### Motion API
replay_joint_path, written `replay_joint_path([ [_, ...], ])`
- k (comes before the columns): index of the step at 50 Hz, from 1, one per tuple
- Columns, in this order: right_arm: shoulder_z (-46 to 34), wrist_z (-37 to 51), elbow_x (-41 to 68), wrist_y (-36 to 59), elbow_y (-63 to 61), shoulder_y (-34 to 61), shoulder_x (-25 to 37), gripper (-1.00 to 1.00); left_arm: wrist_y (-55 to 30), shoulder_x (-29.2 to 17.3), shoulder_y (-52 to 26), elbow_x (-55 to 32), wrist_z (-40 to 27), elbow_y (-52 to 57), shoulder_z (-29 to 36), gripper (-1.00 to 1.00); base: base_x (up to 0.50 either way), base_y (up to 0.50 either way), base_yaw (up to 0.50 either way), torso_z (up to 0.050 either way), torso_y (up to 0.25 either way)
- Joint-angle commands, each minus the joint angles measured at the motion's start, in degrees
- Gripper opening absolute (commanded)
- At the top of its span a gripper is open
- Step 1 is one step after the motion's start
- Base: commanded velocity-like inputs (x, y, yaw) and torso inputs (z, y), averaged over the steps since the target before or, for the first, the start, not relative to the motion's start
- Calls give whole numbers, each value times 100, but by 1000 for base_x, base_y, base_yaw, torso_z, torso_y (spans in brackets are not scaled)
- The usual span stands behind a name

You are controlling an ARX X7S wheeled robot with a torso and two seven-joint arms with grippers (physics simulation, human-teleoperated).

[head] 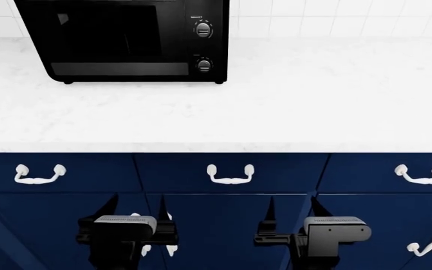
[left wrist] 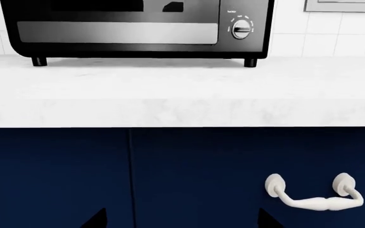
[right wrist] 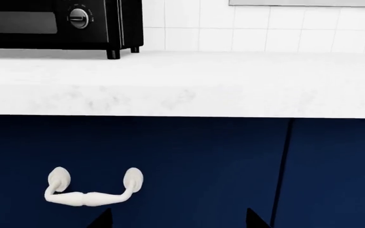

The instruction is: Open the toaster oven door.

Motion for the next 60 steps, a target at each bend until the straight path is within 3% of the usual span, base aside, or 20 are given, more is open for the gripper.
replay_joint_path([
  [1,-38,114,137,443,-336,385,189,100,-971,-276,-187,-246,-46,1014,46,100,0,0,0,50,0],
  [16,17,33,425,1765,-1033,1714,530,100,-3241,-872,-1818,-644,-31,2308,-344,100,0,0,0,50,0],
  [28,-58,-120,554,2599,-922,2955,746,100,-4631,-1211,-3341,-985,86,2419,-502,100,0,0,0,50,0],
  [33,-117,-138,560,2654,-851,3117,757,100,-4709,-1291,-3557,-966,73,2302,-514,100,0,0,0,44,0],
  [60,-169,-63,698,2788,-941,3032,798,100,-4670,-1357,-3315,-976,-3,2323,-507,100,77,-65,0,0,0],
])
